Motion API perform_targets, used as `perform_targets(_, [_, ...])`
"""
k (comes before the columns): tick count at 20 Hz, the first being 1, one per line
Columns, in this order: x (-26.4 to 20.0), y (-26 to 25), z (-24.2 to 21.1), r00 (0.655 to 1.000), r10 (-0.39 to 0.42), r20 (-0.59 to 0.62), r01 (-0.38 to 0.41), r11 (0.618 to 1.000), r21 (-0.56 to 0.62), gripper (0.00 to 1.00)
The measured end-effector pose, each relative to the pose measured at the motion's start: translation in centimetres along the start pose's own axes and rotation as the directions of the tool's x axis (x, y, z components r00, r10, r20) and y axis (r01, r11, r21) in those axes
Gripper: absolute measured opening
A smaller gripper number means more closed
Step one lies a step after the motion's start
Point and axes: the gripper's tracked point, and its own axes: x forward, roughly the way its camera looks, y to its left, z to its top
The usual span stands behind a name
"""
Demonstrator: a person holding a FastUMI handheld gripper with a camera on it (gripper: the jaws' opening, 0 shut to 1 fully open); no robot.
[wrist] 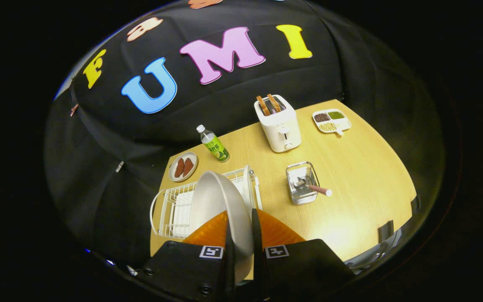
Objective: Take the plate from the dish rack, then take the spoon from the basket and place it into the plate.
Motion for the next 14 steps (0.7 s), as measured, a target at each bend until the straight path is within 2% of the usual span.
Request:
perform_targets(3, [-2.9, -5.2, -2.3, 1.0, 0.022, -0.016, -0.021, 0.997, 0.071, 0.21])
perform_targets(6, [-2.9, -10.9, -4.5, 0.998, 0.014, -0.054, -0.007, 0.991, 0.133, 0.21])
perform_targets(14, [6.1, -20.6, -7.7, 0.978, 0.06, -0.202, -0.028, 0.987, 0.158, 0.22])
